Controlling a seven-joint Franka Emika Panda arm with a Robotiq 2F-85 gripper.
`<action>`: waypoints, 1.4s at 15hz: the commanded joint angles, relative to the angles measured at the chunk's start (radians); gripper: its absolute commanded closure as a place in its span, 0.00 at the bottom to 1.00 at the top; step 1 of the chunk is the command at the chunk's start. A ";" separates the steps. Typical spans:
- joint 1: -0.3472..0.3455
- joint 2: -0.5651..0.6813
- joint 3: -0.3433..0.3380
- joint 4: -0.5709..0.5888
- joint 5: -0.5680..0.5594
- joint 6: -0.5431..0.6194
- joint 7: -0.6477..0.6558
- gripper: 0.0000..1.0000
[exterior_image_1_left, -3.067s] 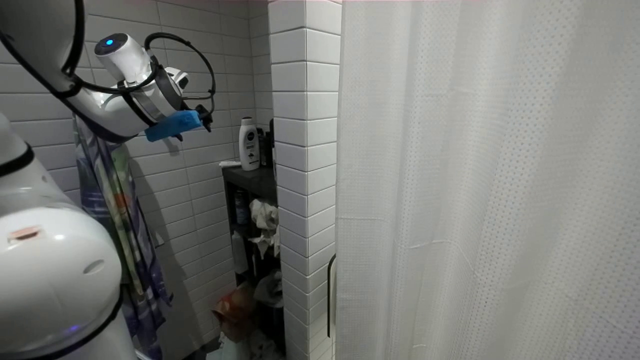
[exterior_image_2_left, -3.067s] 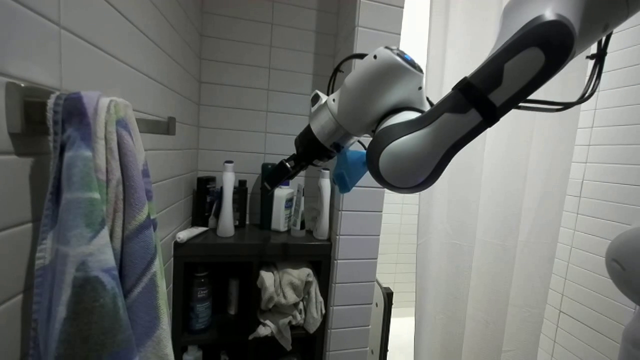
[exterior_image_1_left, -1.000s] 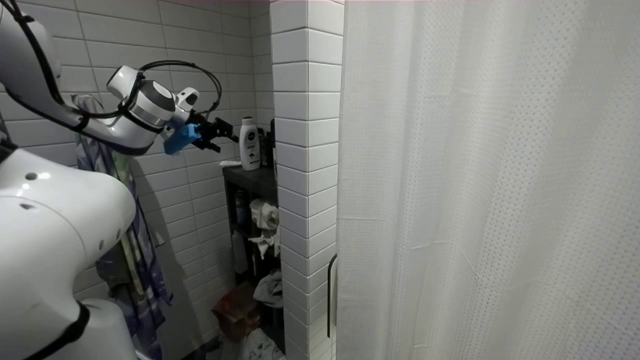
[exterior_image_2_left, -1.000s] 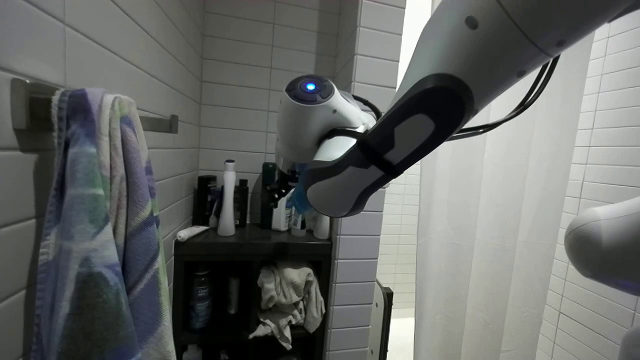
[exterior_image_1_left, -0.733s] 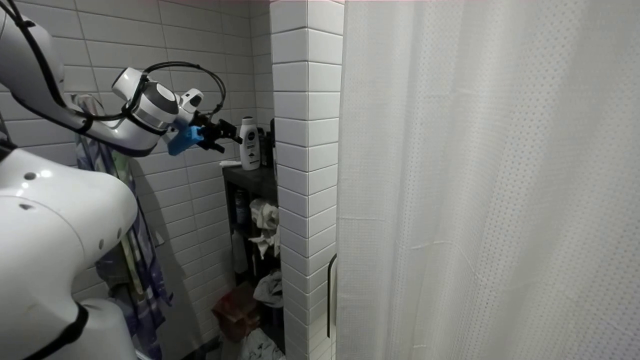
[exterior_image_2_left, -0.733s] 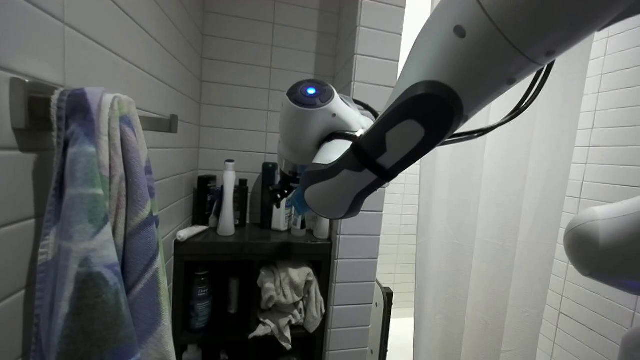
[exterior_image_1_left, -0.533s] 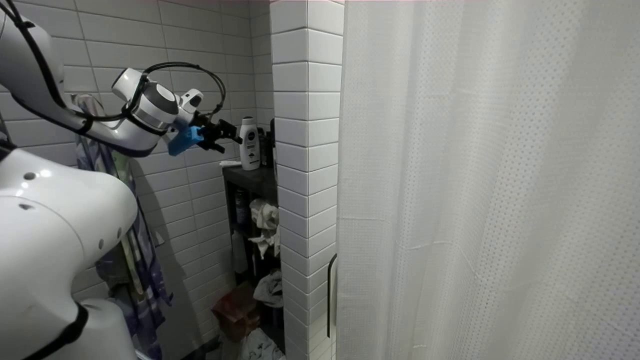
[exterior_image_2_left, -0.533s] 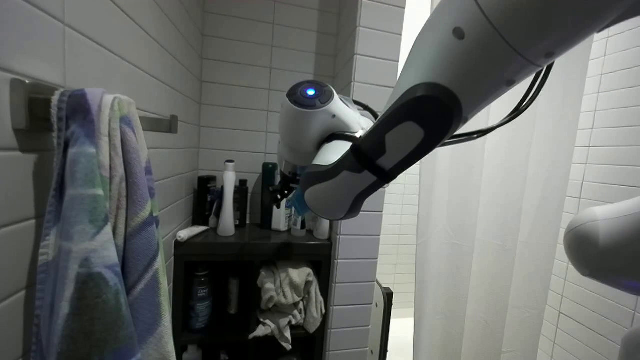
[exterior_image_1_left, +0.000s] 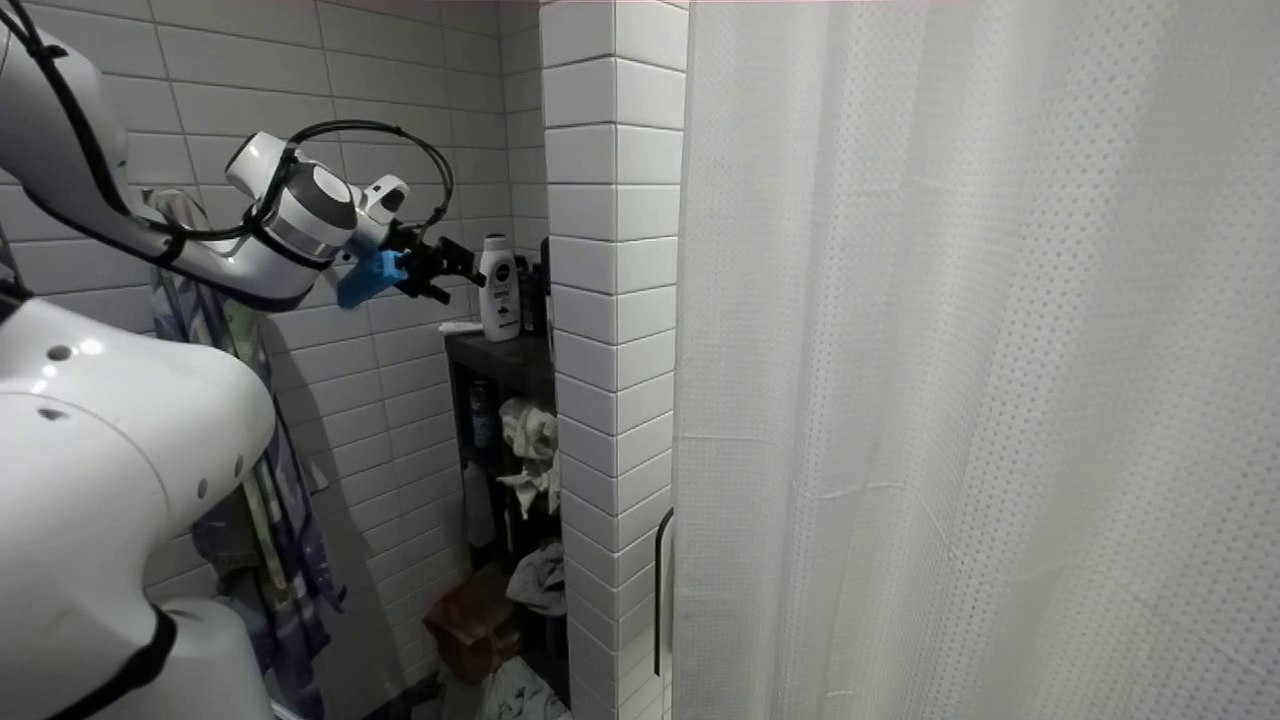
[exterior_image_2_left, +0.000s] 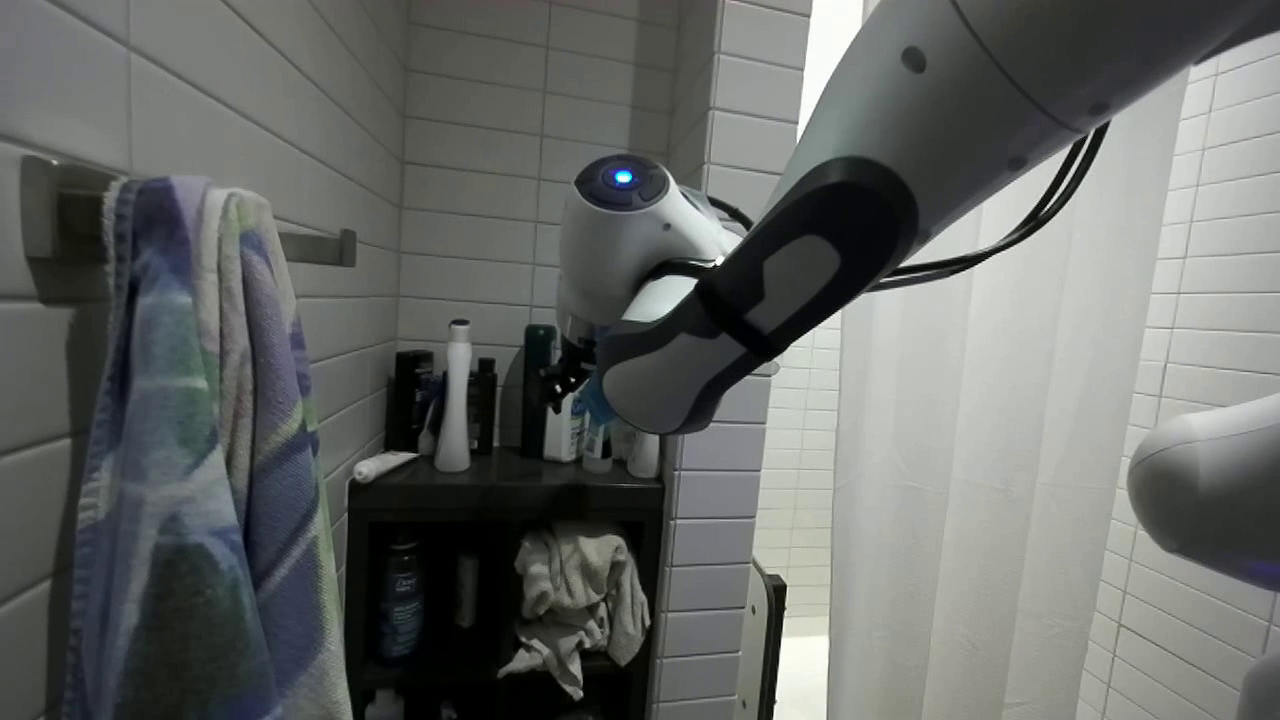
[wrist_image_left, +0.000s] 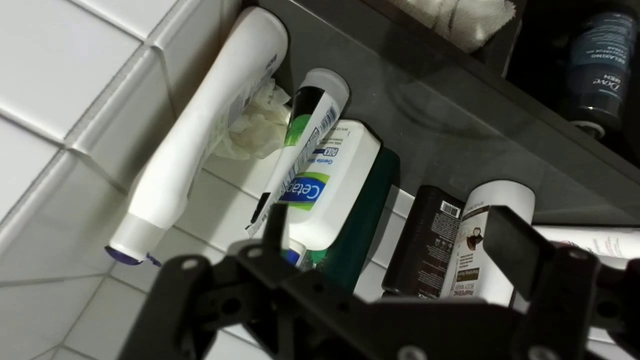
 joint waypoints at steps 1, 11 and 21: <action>0.004 -0.018 -0.003 -0.003 0.047 0.000 -0.034 0.00; 0.004 -0.018 -0.003 -0.003 0.047 0.000 -0.034 0.00; -0.138 -0.130 0.095 0.132 0.150 -0.142 0.015 0.00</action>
